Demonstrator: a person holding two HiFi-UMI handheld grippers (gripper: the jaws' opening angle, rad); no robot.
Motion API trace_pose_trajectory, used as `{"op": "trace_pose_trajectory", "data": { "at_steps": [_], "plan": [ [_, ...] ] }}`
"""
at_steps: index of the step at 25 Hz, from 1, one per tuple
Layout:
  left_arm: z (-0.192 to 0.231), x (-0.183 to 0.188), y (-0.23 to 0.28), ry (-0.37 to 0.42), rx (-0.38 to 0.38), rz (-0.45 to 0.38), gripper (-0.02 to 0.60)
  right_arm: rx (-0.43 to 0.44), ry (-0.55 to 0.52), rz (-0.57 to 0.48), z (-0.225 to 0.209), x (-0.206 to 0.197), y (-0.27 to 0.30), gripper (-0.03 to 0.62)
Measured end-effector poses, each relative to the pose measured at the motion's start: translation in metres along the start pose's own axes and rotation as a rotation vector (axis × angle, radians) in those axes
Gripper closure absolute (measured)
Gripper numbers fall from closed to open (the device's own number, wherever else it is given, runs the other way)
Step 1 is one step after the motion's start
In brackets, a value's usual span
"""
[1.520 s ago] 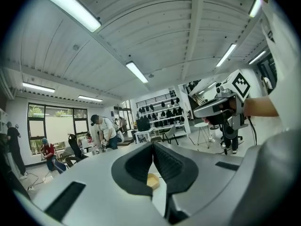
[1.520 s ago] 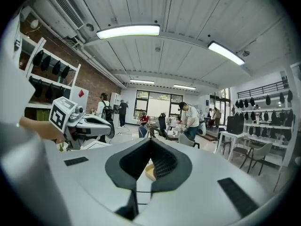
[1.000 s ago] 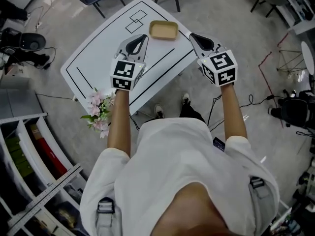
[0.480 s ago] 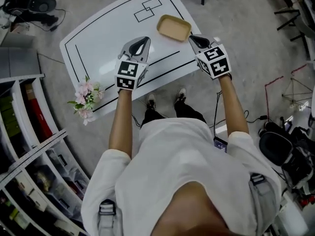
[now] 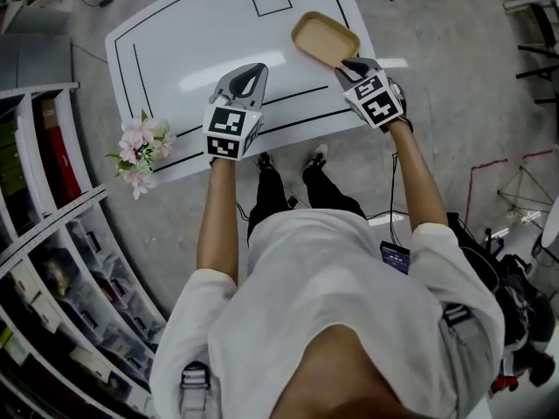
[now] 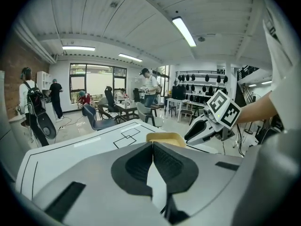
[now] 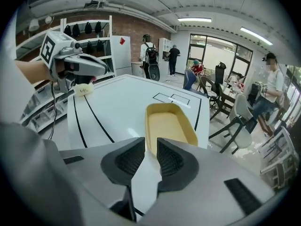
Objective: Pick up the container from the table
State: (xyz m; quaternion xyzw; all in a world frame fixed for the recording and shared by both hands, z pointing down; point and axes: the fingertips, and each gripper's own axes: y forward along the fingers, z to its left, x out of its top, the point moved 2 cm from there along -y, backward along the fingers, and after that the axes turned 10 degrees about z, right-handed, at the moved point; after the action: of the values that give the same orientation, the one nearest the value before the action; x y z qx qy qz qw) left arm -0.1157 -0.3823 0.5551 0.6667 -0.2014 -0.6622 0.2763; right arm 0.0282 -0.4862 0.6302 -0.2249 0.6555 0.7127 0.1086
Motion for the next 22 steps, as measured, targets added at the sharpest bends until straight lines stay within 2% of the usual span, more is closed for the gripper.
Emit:
{"op": "trace_pose_trajectory", "data": {
  "at_steps": [4,8,13,22],
  "plan": [
    [0.006,-0.013,0.006,-0.009,-0.004,0.021,0.563,-0.006,-0.103,0.082,0.002,-0.011,0.028,0.477],
    [0.015,-0.025,0.009,0.022,0.014,0.054,0.563,-0.053,-0.164,0.120,0.000,-0.010,0.039,0.492],
    [0.024,-0.032,0.005,0.025,0.007,0.061,0.563,-0.111,-0.314,0.234,0.002,-0.010,0.051,0.498],
    [0.040,-0.045,-0.015,0.012,-0.004,0.060,0.563,-0.172,-0.341,0.286,0.011,0.001,0.062,0.554]
  ]
}}
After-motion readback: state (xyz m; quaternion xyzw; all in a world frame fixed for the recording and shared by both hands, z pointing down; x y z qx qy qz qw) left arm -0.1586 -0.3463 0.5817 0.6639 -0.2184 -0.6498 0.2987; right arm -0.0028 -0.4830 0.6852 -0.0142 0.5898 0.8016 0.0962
